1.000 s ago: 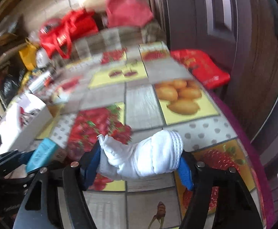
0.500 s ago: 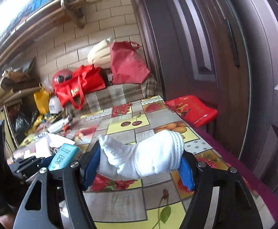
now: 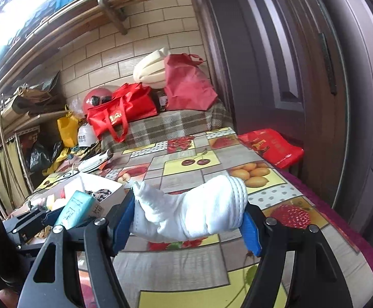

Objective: Organize soft objects
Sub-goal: 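Carry the tissue pack and white sock over the white tray with both tools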

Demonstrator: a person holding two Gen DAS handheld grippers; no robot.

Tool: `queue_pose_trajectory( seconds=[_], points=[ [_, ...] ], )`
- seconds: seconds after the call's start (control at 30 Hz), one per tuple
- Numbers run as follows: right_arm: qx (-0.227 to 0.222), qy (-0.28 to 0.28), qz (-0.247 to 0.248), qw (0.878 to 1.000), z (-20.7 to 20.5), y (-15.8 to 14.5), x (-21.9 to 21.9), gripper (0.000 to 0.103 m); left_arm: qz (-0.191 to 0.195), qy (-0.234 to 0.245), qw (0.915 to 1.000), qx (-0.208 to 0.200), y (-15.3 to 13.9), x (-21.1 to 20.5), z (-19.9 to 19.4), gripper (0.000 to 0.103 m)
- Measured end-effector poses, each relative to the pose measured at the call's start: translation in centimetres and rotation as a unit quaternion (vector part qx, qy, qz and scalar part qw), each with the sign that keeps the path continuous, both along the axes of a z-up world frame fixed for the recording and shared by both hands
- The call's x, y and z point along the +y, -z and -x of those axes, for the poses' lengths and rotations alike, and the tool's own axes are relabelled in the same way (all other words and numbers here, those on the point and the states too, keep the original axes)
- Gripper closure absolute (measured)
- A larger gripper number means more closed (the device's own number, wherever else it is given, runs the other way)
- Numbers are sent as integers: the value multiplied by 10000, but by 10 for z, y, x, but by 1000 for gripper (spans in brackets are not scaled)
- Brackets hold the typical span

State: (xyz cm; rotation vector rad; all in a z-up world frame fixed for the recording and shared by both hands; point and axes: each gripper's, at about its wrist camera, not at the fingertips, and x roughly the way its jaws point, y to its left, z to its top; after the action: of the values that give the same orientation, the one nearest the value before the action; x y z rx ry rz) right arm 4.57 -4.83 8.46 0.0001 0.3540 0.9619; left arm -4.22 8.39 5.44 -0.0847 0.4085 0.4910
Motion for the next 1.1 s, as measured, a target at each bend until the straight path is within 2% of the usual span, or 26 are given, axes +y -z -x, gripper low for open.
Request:
queue_pose_trajectory(
  seconds=[0.77,1.1],
  points=[
    [-264,-460,290,9982,50,3,32,31,191,-418,9988,-192,3,30,62,53],
    [-369,-699,485,9957,68,6,54,31,99,-733,9970,-234,3,48,91,53]
  ],
)
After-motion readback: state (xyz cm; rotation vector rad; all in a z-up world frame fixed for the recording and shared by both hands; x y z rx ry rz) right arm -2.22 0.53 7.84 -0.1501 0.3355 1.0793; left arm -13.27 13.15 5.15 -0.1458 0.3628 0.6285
